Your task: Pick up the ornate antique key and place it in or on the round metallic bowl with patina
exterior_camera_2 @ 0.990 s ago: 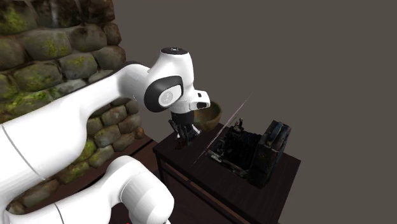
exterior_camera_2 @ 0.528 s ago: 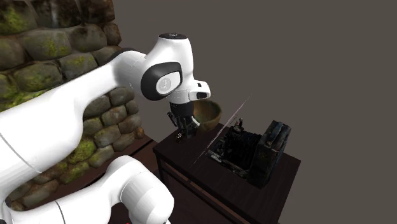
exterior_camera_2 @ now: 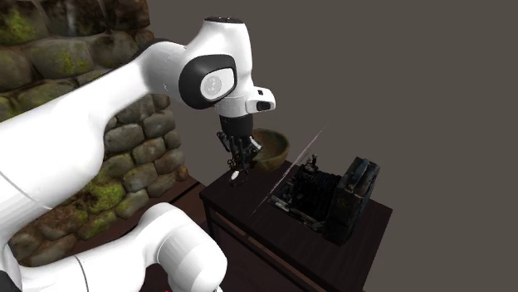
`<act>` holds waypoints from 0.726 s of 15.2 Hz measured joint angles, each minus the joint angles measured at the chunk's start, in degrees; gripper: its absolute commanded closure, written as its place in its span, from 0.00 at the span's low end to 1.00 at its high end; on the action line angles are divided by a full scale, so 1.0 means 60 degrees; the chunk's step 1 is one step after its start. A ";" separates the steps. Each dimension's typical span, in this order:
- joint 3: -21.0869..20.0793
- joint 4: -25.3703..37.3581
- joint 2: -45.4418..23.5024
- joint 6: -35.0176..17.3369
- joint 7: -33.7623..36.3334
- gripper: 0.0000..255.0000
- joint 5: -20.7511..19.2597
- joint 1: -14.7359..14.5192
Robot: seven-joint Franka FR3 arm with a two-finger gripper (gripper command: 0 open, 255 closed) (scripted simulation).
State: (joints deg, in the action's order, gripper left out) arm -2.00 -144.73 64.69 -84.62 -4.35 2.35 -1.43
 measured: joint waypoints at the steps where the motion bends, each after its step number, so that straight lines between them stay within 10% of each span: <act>1: -0.0005 0.0144 -0.0037 0.0107 0.0009 1.00 0.0003 -0.0001; 11: -0.0035 0.1721 -0.0873 0.0847 0.0071 1.00 0.0016 0.0012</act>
State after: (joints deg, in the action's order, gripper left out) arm -2.21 -134.41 59.45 -79.54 -3.92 2.44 -1.36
